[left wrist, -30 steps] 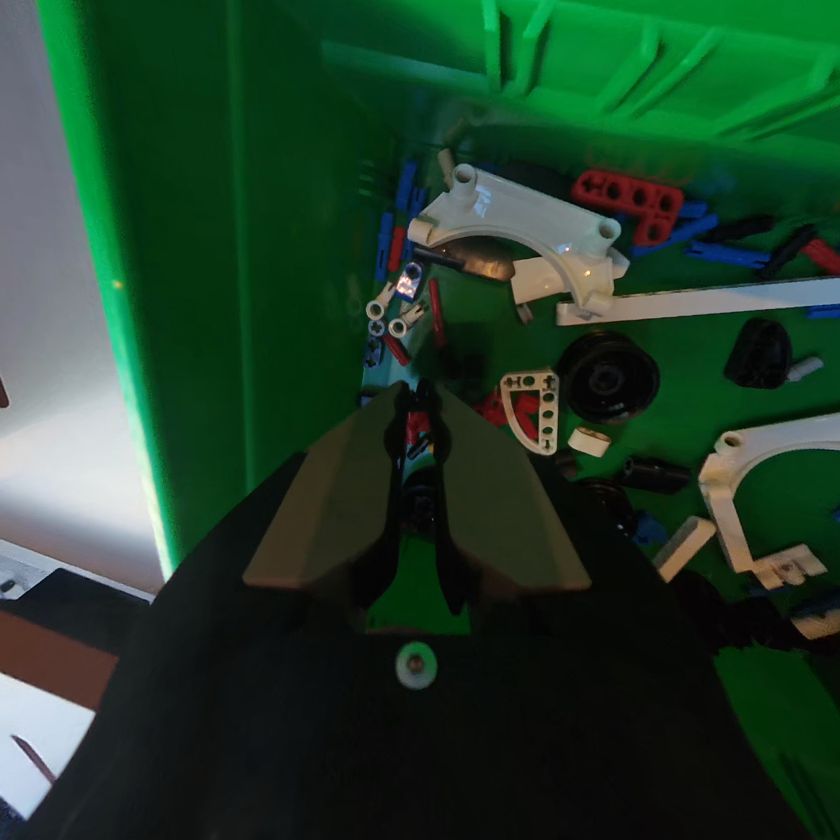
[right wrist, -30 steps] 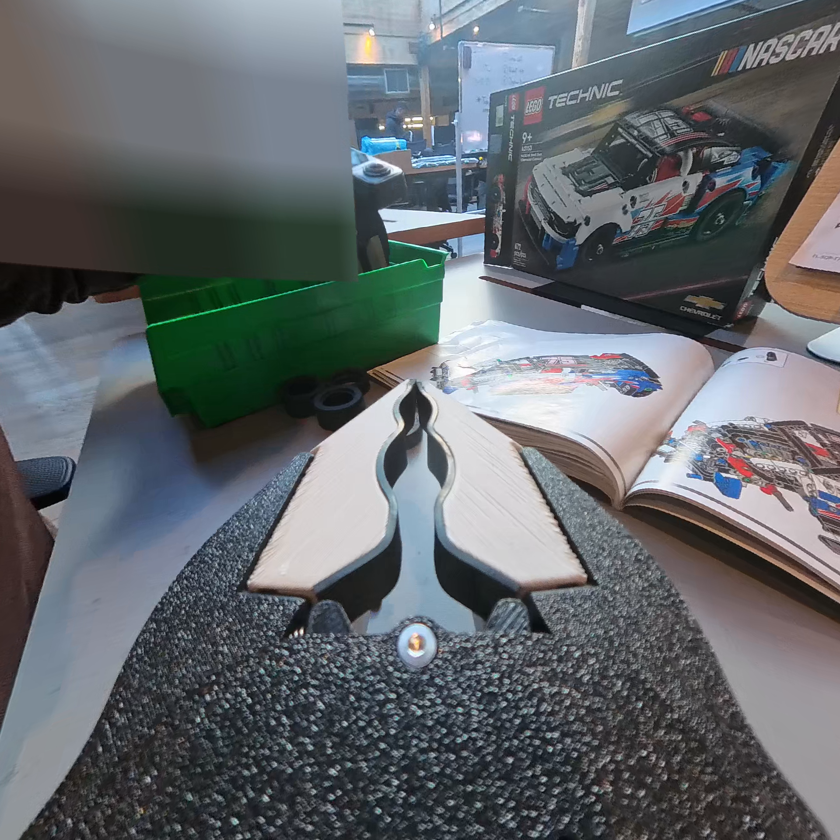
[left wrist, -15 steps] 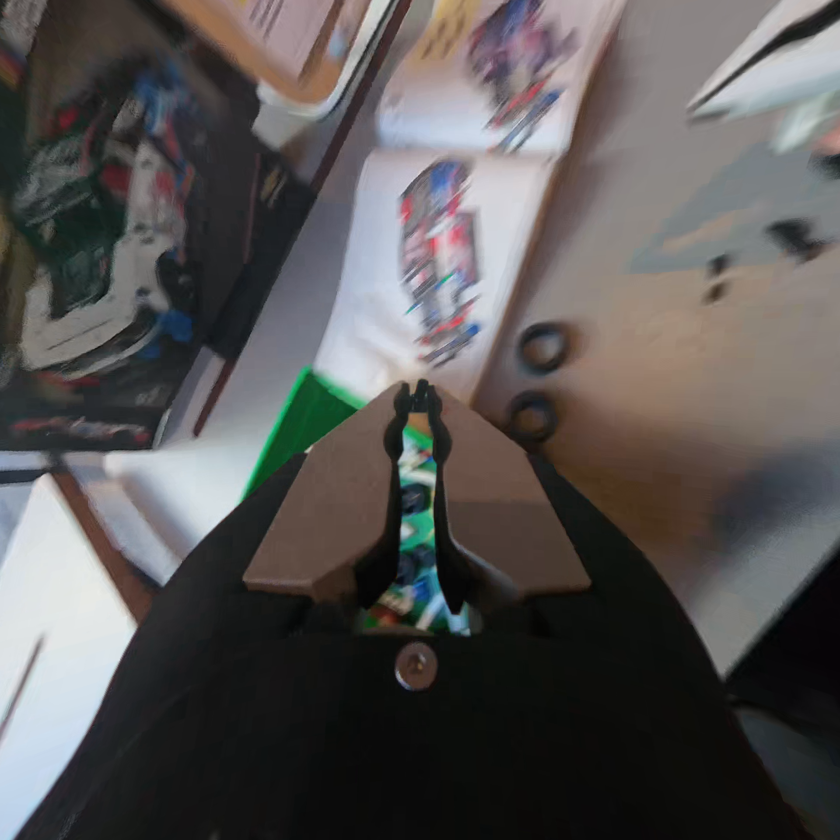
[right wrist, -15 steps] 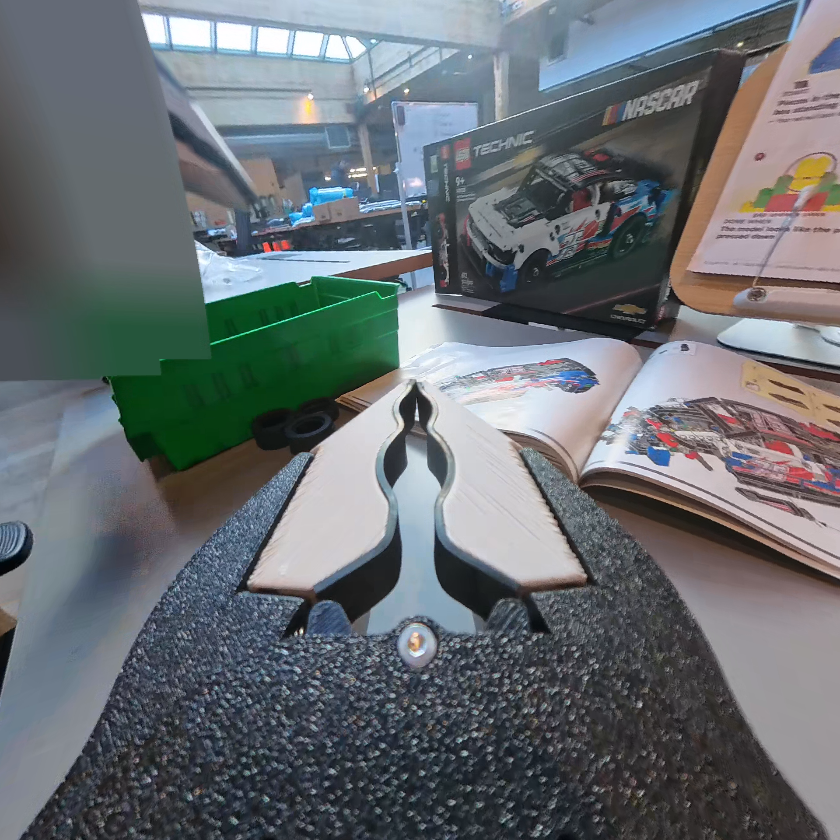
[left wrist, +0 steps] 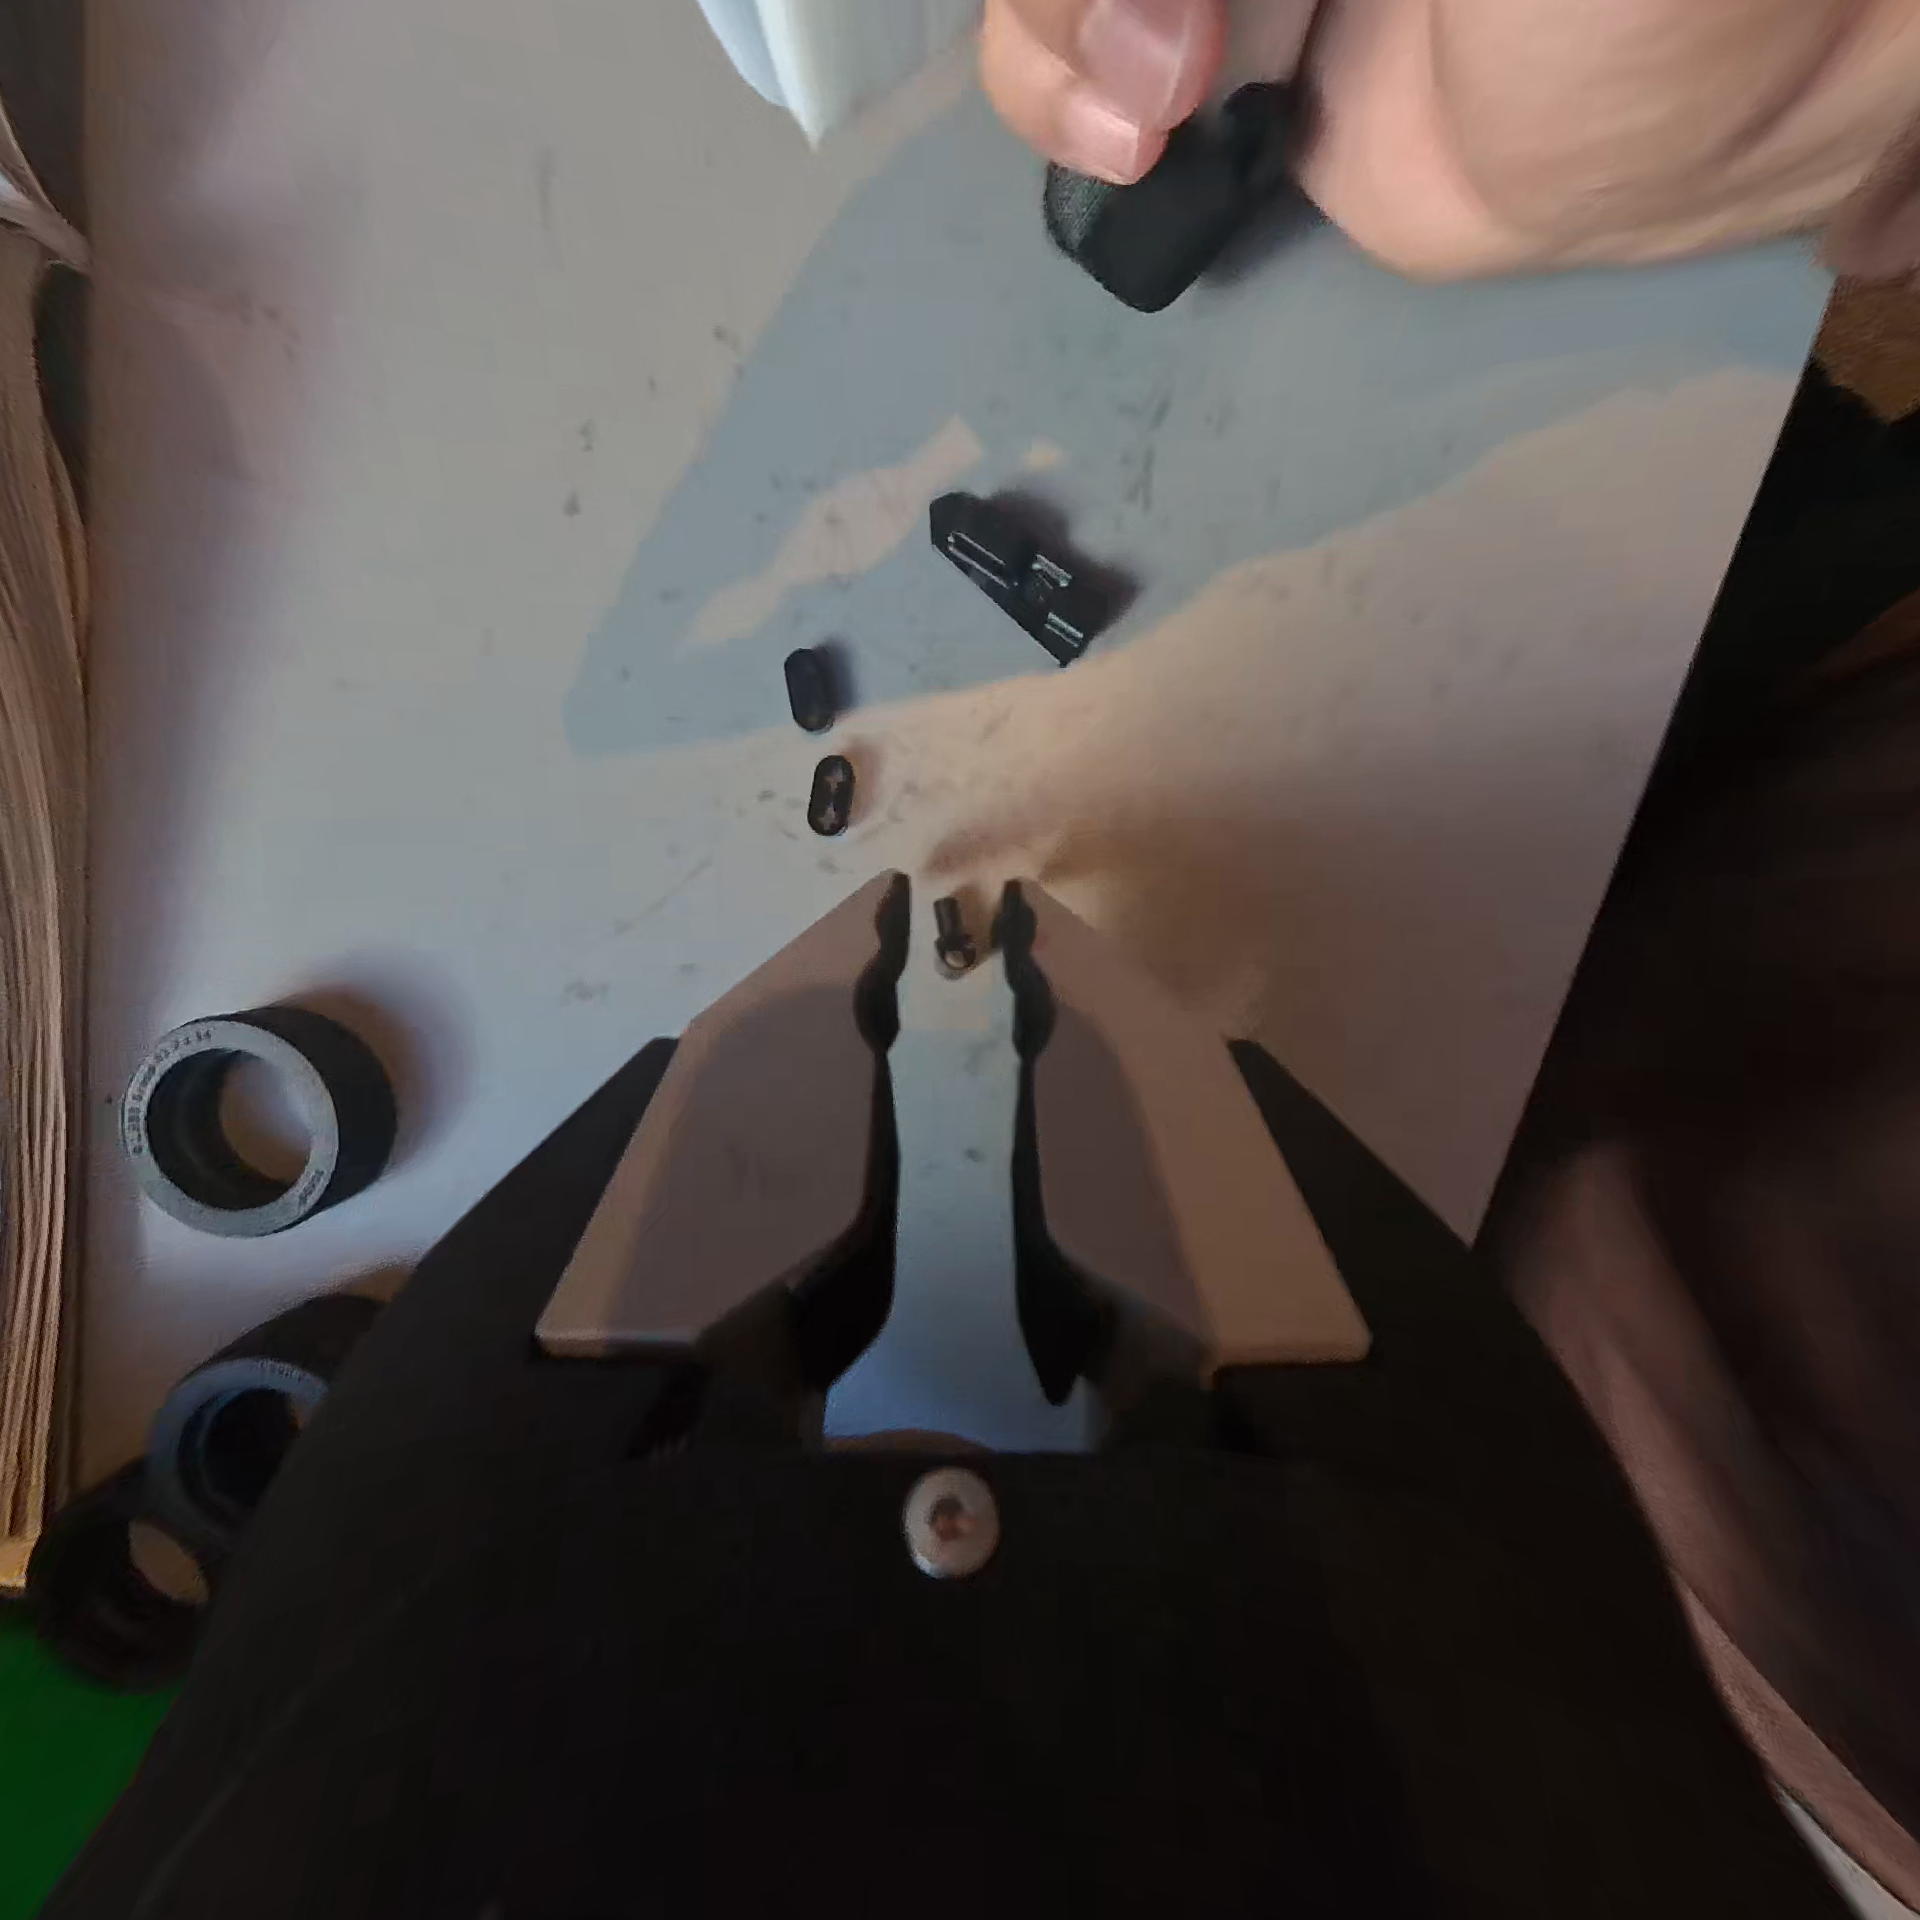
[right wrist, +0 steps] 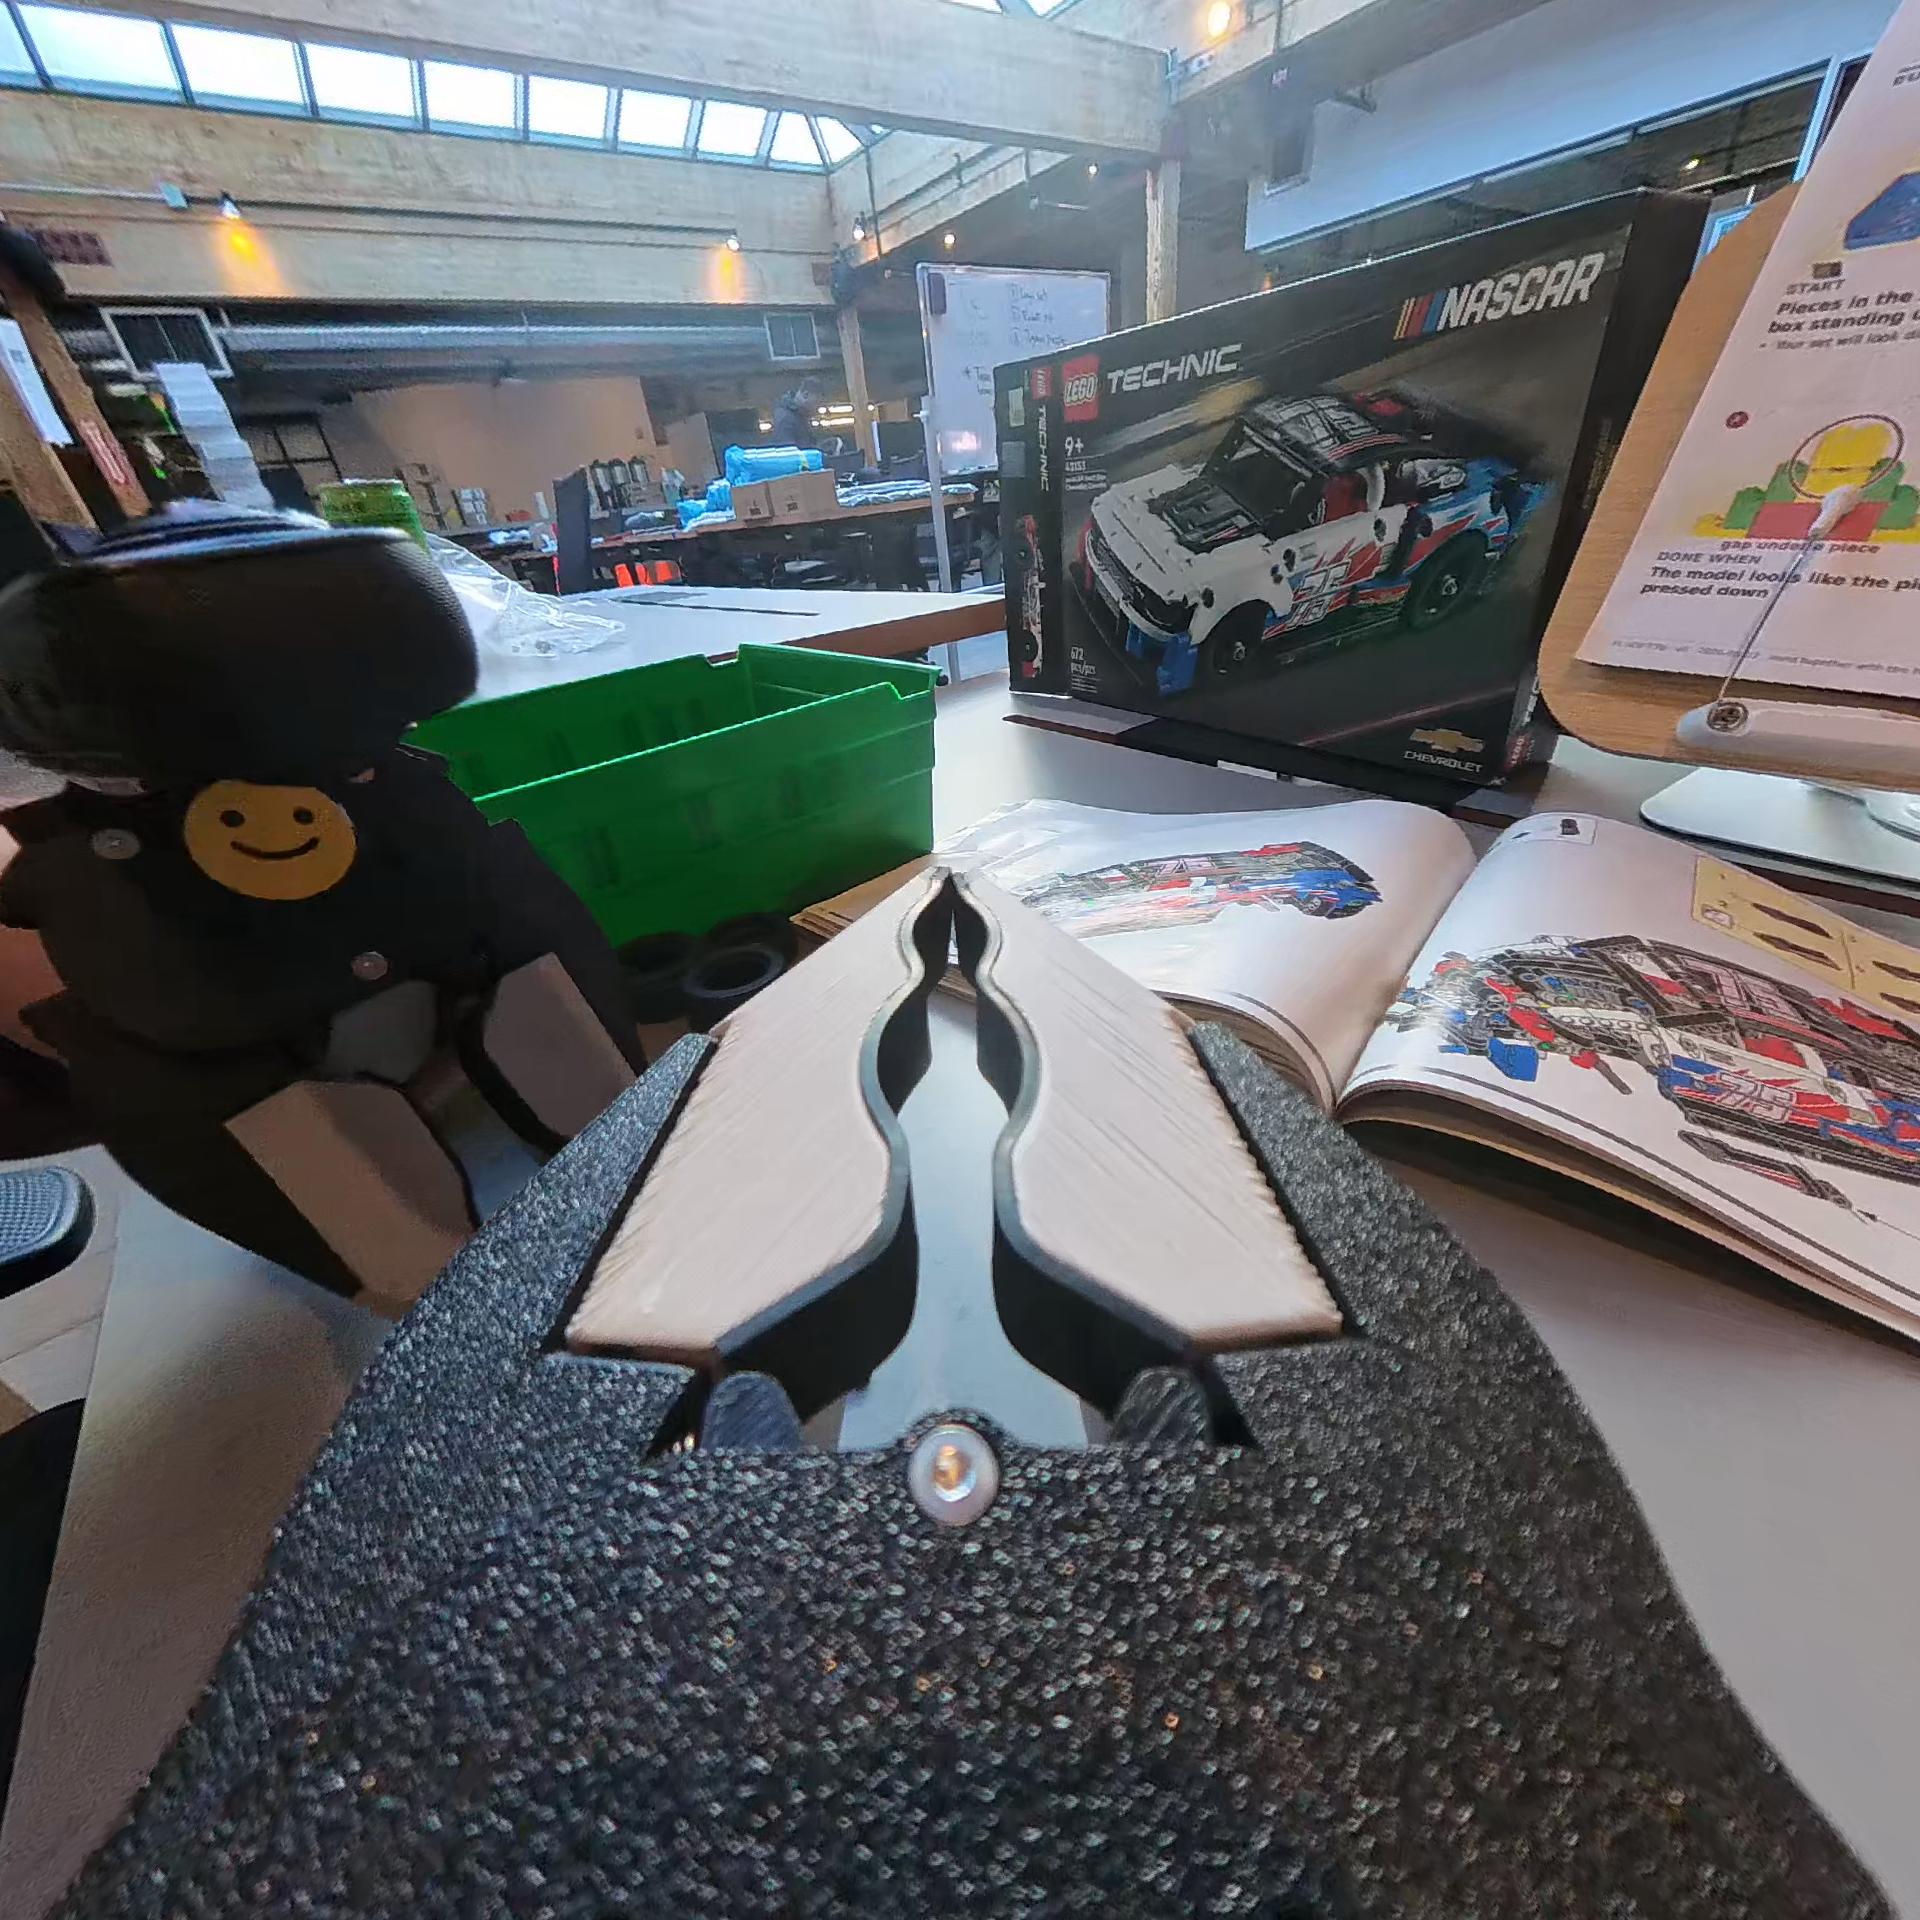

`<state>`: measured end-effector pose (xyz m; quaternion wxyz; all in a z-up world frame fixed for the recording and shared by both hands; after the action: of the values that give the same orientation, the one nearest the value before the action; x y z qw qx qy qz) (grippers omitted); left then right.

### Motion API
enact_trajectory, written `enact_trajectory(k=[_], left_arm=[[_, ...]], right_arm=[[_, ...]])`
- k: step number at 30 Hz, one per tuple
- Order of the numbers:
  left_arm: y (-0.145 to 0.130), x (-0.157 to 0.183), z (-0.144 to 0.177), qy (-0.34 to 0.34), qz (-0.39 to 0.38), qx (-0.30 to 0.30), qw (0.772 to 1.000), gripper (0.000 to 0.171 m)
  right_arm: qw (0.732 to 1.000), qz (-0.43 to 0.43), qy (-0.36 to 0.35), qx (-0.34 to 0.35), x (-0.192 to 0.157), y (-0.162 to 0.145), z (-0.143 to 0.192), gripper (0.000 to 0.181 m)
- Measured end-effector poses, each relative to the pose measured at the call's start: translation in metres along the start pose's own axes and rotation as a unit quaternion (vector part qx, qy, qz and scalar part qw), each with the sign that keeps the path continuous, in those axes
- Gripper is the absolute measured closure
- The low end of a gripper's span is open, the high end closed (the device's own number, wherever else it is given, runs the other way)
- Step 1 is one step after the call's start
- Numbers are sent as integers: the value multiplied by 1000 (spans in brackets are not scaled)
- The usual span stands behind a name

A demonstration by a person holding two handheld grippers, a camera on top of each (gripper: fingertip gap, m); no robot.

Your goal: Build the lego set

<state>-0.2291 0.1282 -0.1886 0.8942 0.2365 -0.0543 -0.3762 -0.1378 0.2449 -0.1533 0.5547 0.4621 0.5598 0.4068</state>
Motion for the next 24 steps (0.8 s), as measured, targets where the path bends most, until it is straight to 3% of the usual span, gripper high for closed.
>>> enact_trajectory(k=[2,9,13,16,19,21,24], left_arm=[[-2,-2,1,-9,9,-14,1000,147],[-16,-1,32,3,35,14,999,144],[-20,9,97,51,80,126,987,157],[-62,-15,161,133,171,166,962,159],[-130,-61,211,271,243,91,927,150],[-168,-87,230,323,276,62,903,149],[-199,-119,238,338,316,78,883,134]], right_arm=[[1000,-3,2,-4,1,-1,-1,181],[1000,-22,1,-9,6,-3,-3,181],[1000,-24,5,-12,6,-3,-3,181],[1000,-13,10,-22,3,-5,-6,181],[999,5,13,-33,-1,-7,-10,181],[999,21,12,-45,-4,-8,-14,181],[998,39,7,-56,-8,-10,-17,181]])
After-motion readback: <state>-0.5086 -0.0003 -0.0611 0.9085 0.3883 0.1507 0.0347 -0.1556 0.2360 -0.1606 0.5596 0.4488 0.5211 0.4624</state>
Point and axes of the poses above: each gripper's, where its closed fingertips meet, z back along the fingers, y out of its top, x = y × z across the jaws, the point moved 9 cm from there along z, back along the fingers, and after that the axes turned 8 degrees about -z, right-handed, at the moved point
